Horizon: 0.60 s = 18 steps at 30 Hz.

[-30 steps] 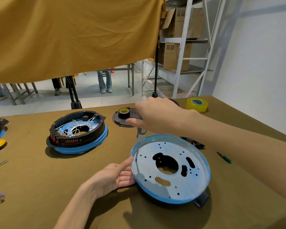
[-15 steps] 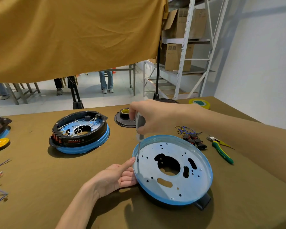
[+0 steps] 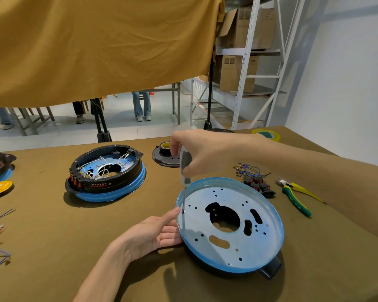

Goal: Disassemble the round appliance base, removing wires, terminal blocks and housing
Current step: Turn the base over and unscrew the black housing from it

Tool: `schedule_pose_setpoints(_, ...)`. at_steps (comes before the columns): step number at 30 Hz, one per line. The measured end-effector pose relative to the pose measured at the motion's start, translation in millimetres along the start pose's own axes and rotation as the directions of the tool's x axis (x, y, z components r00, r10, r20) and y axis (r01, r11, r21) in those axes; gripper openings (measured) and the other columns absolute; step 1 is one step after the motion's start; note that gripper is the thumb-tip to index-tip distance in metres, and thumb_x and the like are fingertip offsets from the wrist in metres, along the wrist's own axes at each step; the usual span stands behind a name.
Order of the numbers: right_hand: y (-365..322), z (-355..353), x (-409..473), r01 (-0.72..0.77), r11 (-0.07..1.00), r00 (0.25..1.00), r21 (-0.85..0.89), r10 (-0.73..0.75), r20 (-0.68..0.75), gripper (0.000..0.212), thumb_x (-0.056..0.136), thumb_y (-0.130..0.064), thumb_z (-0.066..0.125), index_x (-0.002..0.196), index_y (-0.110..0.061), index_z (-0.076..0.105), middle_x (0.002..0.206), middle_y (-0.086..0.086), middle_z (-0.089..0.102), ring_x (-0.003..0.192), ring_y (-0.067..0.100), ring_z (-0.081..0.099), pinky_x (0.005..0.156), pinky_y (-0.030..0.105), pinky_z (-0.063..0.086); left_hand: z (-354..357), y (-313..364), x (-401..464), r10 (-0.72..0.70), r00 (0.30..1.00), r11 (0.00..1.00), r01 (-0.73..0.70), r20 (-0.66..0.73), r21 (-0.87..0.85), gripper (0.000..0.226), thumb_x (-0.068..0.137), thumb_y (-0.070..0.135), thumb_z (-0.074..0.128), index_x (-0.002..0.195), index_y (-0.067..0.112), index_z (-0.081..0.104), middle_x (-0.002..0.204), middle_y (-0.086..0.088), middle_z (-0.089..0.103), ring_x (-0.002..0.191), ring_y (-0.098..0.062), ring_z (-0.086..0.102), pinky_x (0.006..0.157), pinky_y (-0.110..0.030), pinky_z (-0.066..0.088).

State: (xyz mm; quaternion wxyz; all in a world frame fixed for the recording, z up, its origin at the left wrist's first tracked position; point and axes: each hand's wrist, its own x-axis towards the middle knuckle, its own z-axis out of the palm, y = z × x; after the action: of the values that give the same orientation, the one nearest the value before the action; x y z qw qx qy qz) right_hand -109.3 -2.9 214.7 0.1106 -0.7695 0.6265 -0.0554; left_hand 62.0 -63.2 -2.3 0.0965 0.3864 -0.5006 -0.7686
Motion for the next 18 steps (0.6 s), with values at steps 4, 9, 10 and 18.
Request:
schedule_pose_setpoints(4, -1.2, 9.2, 4.6, -0.083, 0.933, 0.98, -0.351, 0.011, -0.2, 0.047, 0.095, -0.064, 0.052, 0.103, -0.018, 0.047, 0.078, -0.001, 0.053, 0.065, 0.015, 0.052, 0.05, 0.032, 0.035, -0.7, -1.0, 0.9, 0.006, 1.0, 1.0, -0.006, -0.002, 0.012, 0.086, 0.067, 0.06, 0.081, 0.128, 0.002, 0.063, 0.118, -0.018, 0.076, 0.111, -0.028, 0.074, 0.086, -0.032, 0.062)
schedule_pose_setpoints(9, 2.6, 1.4, 7.0, 0.0, 1.0, 1.0, -0.013, 0.0, -0.031, 0.033, 0.086, -0.028, 0.074, 0.111, -0.023, 0.053, 0.089, -0.005, 0.059, 0.076, 0.014, 0.058, 0.057, 0.029, 0.043, -0.9, -0.8, 2.1, -0.002, 1.0, 1.0, 0.002, -0.007, 0.012, 0.086, 0.068, 0.061, 0.081, 0.129, 0.003, 0.062, 0.119, -0.018, 0.076, 0.112, -0.028, 0.074, 0.086, -0.032, 0.062)
schedule_pose_setpoints(10, 2.3, 0.2, 6.3, 0.012, 0.999, 1.0, 0.046, -0.012, 0.001, 0.036, 0.084, -0.025, 0.076, 0.112, -0.024, 0.053, 0.092, -0.005, 0.061, 0.078, 0.013, 0.059, 0.059, 0.029, 0.046, -1.1, -1.0, 2.3, -0.004, 1.0, 1.0, 0.004, -0.005, 0.012, 0.086, 0.068, 0.061, 0.081, 0.129, 0.003, 0.062, 0.119, -0.018, 0.076, 0.112, -0.028, 0.074, 0.086, -0.033, 0.062)
schedule_pose_setpoints(18, 5.5, 6.7, 14.0, -0.064, 0.919, 0.977, -0.39, -0.023, -0.214, 0.046, 0.098, -0.056, 0.052, 0.099, -0.011, 0.059, 0.077, 0.005, 0.061, 0.064, 0.019, 0.055, 0.051, 0.033, 0.04, 0.4, -0.5, 1.4, 0.0, 1.0, 1.0, 0.0, -0.01, 0.02, 0.088, 0.065, 0.062, 0.081, 0.128, 0.003, 0.063, 0.118, -0.018, 0.076, 0.111, -0.028, 0.074, 0.087, -0.033, 0.063)
